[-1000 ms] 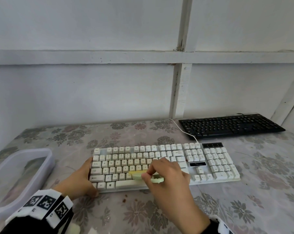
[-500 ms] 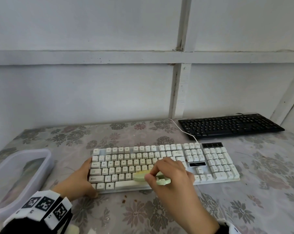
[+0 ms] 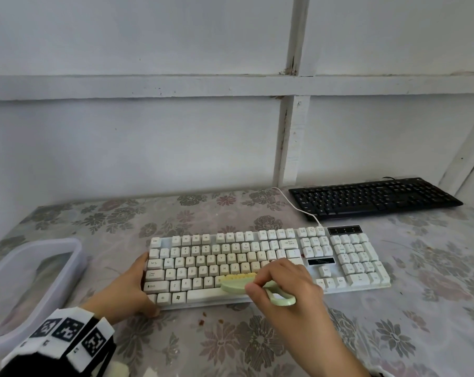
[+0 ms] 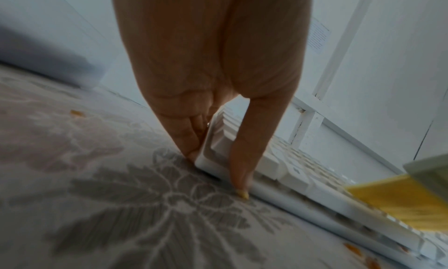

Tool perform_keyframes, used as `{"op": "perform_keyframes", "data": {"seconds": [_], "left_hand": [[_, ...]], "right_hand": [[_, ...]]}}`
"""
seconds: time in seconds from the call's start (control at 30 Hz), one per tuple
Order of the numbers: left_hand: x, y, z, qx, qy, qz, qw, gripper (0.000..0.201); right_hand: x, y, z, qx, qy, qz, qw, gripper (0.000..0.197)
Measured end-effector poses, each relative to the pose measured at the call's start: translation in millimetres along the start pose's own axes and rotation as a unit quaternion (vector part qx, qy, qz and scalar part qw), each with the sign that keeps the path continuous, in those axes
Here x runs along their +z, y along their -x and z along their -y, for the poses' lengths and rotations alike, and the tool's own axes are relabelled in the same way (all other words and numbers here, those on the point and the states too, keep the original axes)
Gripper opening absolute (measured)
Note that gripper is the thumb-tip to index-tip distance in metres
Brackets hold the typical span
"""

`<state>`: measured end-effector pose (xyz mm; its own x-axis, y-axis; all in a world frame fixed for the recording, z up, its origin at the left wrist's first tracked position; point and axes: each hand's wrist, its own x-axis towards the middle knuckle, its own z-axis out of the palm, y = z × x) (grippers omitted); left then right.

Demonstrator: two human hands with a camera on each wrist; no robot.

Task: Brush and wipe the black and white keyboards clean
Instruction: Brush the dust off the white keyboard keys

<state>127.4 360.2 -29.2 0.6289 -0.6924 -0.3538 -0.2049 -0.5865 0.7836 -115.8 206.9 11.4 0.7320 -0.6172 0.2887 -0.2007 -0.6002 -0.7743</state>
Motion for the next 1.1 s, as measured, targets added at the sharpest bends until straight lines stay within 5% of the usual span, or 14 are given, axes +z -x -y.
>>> {"op": "perform_keyframes", "data": {"seconds": [0.17, 0.3, 0.5, 0.83, 0.97, 1.1], "left_hand": [[-0.8, -0.2, 1.0, 0.002, 0.003, 0.007, 1.0, 0.109], [-1.7, -1.0, 2.3, 0.004, 0.004, 0.01, 1.0, 0.114], [1.4, 1.7, -2.2, 0.005, 0.009, 0.001, 1.0, 0.103], [-1.5, -1.8, 5.5, 0.009, 0.015, 0.01, 1.0, 0.114], [-1.3, -2.5, 4.8, 0.01, 0.015, 0.009, 1.0, 0.113], [-1.3, -2.8, 6.5, 0.014, 0.024, 0.011, 1.0, 0.113]], "right_hand": [[-5.1, -0.7, -5.3, 0.002, 0.024, 0.009, 1.0, 0.011], [-17.1, -7.5, -10.6, 0.012, 0.027, -0.022, 0.999, 0.024], [-30.8, -13.4, -4.2, 0.026, -0.086, 0.005, 0.996, 0.015], [-59.3, -11.8, -30.1, 0.105, -0.013, -0.03, 0.994, 0.015], [-54.7, -8.6, -20.6, 0.061, 0.066, -0.064, 0.994, 0.018], [-40.8, -3.4, -6.9, 0.032, -0.008, 0.001, 0.999, 0.026]]}}
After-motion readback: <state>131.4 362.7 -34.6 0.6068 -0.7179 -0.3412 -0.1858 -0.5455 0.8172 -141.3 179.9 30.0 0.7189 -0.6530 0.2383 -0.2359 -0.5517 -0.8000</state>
